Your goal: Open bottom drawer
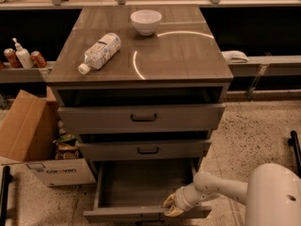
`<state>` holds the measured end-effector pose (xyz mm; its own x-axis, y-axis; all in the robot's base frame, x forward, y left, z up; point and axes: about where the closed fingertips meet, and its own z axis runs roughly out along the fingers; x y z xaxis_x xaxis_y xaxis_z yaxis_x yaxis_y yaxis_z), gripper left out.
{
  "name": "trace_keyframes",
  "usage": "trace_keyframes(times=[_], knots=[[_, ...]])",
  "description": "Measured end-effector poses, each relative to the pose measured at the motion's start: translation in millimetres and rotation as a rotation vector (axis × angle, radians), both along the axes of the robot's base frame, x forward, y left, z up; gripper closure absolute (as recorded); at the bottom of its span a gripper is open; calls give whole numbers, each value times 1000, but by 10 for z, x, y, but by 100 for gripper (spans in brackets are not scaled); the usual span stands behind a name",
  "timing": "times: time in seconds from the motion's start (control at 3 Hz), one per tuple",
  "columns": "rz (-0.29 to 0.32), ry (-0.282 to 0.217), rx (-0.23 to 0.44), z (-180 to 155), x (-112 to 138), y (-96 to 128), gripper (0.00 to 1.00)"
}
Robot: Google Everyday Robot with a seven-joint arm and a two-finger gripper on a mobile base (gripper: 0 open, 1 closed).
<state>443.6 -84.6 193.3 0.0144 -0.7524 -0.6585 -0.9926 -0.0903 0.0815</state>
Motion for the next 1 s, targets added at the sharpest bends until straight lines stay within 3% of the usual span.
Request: trace_keyframes(times=[0.67,1.0], knots=[[1,3,2,-9,-19,13,11],[-7,-37,7,180,-3,-102,0]])
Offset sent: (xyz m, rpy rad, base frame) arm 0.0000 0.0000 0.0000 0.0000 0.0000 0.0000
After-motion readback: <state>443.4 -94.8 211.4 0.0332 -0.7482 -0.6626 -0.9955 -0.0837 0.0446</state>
